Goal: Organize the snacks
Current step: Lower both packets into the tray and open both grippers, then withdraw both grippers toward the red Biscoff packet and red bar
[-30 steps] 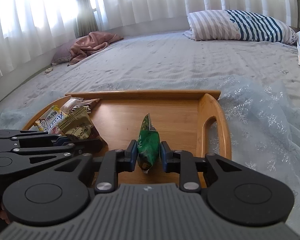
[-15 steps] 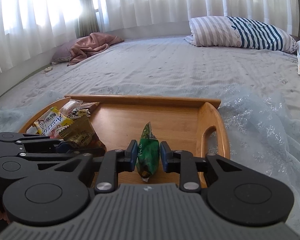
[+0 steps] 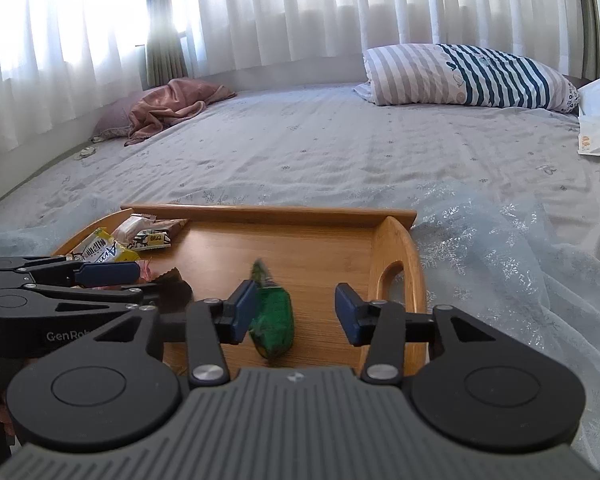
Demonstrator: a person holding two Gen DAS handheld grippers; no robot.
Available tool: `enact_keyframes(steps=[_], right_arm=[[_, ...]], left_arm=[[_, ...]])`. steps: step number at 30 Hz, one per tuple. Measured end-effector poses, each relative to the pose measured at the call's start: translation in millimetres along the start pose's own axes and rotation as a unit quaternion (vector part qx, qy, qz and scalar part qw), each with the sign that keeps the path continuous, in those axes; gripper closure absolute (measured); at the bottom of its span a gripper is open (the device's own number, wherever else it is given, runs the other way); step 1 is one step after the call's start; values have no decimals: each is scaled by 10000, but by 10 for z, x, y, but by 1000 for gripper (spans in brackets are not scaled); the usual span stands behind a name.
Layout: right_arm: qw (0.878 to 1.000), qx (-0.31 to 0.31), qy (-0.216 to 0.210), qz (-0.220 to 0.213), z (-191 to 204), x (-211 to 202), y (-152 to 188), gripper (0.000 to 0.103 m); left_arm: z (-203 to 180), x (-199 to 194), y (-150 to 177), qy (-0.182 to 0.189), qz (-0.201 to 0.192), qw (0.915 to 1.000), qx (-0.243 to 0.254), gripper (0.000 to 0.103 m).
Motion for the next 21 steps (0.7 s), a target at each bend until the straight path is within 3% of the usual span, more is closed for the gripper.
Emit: enact_keyframes(steps=[10,15,17,21], right_arm=[[9997,57,240,-81,-53,-273,8,15],[9991,57,400,-95,-68,-457,41,10],[9987,70,493,-107,-64,-556,71,0],[9982,-46,598,-92,3,-721,181,0]], left_arm=[[-82,-200,-106,-52,-123,9999,-15,12],[-60,-380,-166,-96,-261,9995,-131,6],[-52,-486,-167,-138,-308,9993,-166,4],[-100,-684,-73,-184,-282,9994,39,1]])
Point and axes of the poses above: each gripper's, at about its wrist camera, not at the fingertips, and x roughly the way its jaws point, z to its left, y to its underside, the point moved 3 cm from there along x, roughly the way its jaws point, and after that the axes turned 8 degrees about -z, right-handed, at the moved point
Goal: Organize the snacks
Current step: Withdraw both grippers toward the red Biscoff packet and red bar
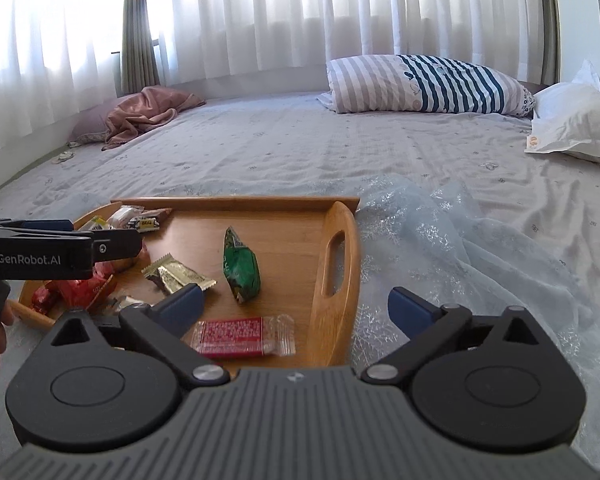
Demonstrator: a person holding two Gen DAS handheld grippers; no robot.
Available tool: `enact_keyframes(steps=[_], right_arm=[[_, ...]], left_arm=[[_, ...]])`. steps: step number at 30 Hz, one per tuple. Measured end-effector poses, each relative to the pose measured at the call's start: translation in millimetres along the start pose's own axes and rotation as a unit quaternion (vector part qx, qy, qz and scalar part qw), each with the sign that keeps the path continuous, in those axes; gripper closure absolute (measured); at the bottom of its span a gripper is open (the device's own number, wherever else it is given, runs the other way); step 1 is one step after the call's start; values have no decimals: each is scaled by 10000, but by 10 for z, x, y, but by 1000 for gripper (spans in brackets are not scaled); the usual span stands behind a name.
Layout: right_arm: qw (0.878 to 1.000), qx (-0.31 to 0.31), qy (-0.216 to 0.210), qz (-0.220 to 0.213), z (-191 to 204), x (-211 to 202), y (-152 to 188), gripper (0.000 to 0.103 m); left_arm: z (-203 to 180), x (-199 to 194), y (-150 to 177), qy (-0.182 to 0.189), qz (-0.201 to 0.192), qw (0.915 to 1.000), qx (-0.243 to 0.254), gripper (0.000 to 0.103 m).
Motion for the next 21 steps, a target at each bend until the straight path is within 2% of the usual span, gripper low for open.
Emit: enact_keyframes(steps=[4,8,14,21], right_arm=[[9998,-43,87,148,56,-102,139,0],[9992,22,-29,390,111,-188,324,0],[9966,-161,-237,771,238,-119,534,0],[9947,-356,-389,887,319,0,606,5]], left_arm=[[21,-237,152,16,28,9999,-159,1],[63,-443,327,61,124,9993,-350,1],[-23,-623,540,-69,243,9997,24,1],[4,-665,658,-60,420,9991,-66,1]])
Point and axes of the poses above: each gripper's, at about its wrist camera, not at the fingertips, and x roughly the way its jaws point, z to its left, y to its underside, the point moved 3 cm from there along x, roughly the way its jaws point, and after that the axes turned 8 degrees about -z, right-handed, at the moved point
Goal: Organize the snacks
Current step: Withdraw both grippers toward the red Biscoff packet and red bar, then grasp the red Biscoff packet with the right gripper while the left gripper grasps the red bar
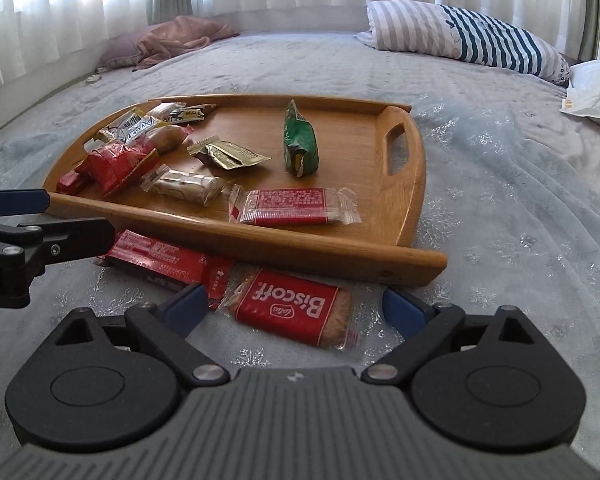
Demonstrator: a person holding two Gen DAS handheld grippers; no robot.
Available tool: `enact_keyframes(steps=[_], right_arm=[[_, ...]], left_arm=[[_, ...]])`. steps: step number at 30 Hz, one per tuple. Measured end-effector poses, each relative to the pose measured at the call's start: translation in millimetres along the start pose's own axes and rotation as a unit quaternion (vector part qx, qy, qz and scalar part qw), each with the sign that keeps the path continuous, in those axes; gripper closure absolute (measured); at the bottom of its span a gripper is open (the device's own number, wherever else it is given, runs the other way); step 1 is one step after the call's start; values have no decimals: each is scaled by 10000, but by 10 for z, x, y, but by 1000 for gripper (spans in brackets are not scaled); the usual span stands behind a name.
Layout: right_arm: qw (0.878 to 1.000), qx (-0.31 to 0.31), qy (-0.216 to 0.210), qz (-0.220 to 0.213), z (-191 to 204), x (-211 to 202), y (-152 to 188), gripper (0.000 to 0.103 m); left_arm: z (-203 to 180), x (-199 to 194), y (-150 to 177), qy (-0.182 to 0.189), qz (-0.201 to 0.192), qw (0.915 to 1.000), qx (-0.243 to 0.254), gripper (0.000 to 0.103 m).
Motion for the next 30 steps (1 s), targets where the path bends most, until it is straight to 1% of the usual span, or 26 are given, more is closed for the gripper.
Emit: enact_keyframes(steps=[3,5,9,11,17,20,21,22,24,25,27,29,30], right_arm=[[10000,-26,-17,-43,-10,3,6,11],[9999,-90,-13,-76,-6,-9,20,20],[9996,-239,-38,-141,10,-37,42,29],[9995,-264,-28,-174,13,-56,40,35],[9997,-147,-76,-185,-85,-113,48,37],[9997,-154,-54,-176,-132,-162,65,37],[9997,-142,-37,-174,-148,-175,68,37],[9998,-123,-31,-168,-168,-185,73,37],[9999,-27,-25,-163,-217,-202,84,37],[9999,17,-31,-166,-233,-208,90,37],[9998,87,-43,-179,-251,-215,98,37],[9997,114,-38,-190,-254,-214,99,37],[9997,128,-35,-191,-255,-212,99,37]], left_arm=[[-4,7,49,72,82,9999,16,1],[-13,14,82,120,129,9998,-17,1],[-44,58,140,216,235,9994,-125,1],[-69,92,161,328,275,9990,-148,1],[-167,249,224,694,417,9967,-100,2],[-220,304,237,812,374,9959,159,3],[-226,317,229,800,363,9959,237,6],[-227,323,218,784,327,9960,275,11],[-231,339,203,927,359,9945,322,14],[-238,328,202,1075,330,9931,326,24],[-272,306,214,1310,282,9903,372,42],[-334,280,227,1373,224,9888,542,53],[-362,277,235,1403,218,9881,597,63]])
Point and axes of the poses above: each gripper's, at about its wrist camera, not at the fingertips, and x roughly the way its jaws point, z to its left, y to its underside, the point moved 3 cm from there along x, roughly the way its jaws point, and after that the axes turned 8 degrees about -z, right-handed, at the moved point
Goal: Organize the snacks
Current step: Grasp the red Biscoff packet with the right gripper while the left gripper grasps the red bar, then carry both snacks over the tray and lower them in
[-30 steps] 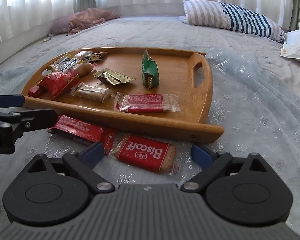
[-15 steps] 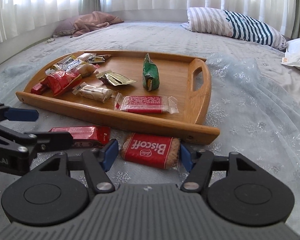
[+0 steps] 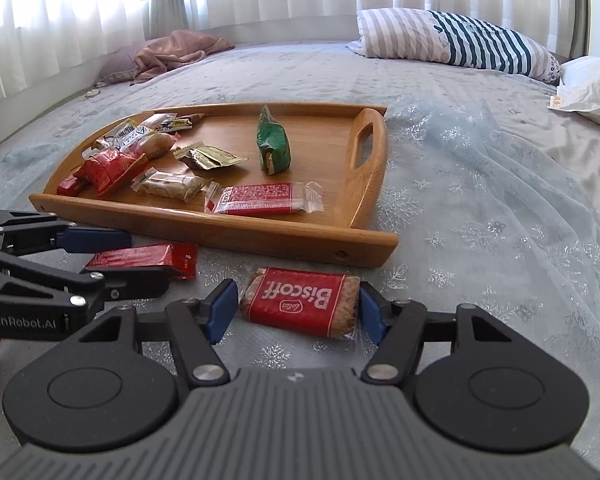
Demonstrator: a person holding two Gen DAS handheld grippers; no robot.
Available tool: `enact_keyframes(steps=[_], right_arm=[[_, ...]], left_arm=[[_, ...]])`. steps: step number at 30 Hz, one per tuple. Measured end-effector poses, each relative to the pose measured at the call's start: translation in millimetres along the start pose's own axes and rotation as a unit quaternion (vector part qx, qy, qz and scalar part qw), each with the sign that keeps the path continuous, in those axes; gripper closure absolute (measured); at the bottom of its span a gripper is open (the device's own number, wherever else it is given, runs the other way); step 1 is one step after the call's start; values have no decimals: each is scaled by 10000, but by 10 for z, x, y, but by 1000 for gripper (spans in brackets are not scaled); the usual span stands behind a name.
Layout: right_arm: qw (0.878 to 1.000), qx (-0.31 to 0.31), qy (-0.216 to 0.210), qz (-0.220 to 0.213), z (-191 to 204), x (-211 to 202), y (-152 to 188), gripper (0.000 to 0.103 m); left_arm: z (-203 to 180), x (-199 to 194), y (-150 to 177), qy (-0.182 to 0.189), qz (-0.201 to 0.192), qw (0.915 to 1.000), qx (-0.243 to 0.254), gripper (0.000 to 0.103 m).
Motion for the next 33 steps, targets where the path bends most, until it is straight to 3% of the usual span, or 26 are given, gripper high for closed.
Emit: enact_keyframes(steps=[9,15,25,33], right_arm=[[9999,108,-36,-2,-11,-20,-7,37],[9988,412,-183,-213,-31,-199,-66,39],[9969,441,-89,-643,-71,-337,-361,38],[9939,574,-194,-919,-107,-142,-724,38]], left_arm=[[26,-108,-43,236,-165,9987,-412,78],[10,-275,-129,274,-407,9978,-451,78],[164,-499,-420,-65,-1040,9925,-644,78],[383,-261,-784,-353,-1203,9907,-529,78]])
Point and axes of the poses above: each gripper's, at about its wrist camera, not at the fingertips, and x roughly the way its jaws point, z to its left, y to its underside, the point moved 3 cm from there along x, roughly the way its jaws point, and after that the axes turned 8 degrees about -z, right-handed, at the moved point
